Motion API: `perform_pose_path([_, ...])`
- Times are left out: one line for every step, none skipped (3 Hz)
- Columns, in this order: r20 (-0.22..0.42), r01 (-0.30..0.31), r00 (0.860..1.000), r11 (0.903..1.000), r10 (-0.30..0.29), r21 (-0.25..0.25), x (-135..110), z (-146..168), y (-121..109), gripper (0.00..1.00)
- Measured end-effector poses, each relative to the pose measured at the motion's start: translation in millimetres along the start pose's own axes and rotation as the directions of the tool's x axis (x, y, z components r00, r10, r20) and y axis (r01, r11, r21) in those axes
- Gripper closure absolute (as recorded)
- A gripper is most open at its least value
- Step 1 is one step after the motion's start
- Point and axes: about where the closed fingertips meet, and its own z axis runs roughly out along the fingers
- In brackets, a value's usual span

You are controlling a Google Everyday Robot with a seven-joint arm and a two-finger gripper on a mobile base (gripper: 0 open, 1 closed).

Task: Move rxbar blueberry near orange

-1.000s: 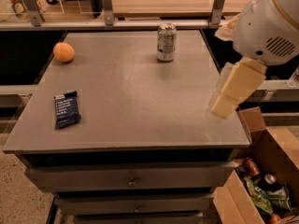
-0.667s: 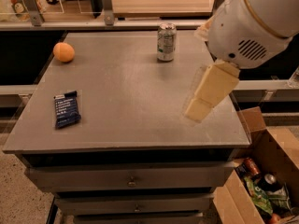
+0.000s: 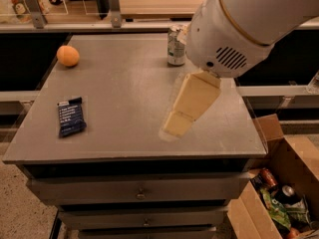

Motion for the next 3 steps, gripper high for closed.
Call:
perform_pose_path([-0.019, -0.009, 1.000, 1.0000, 0.009, 0.001, -13.7, 15.1, 0.2, 0.00])
perform_pose_path([-0.036, -0.005, 0.999, 1.0000, 0.005, -0.001, -39.6, 54.9, -6.2, 0.00])
perform_pose_path([-0.033, -0.007, 0.999, 0.9997, 0.006, -0.024, -59.9, 107.4, -15.8, 0.00])
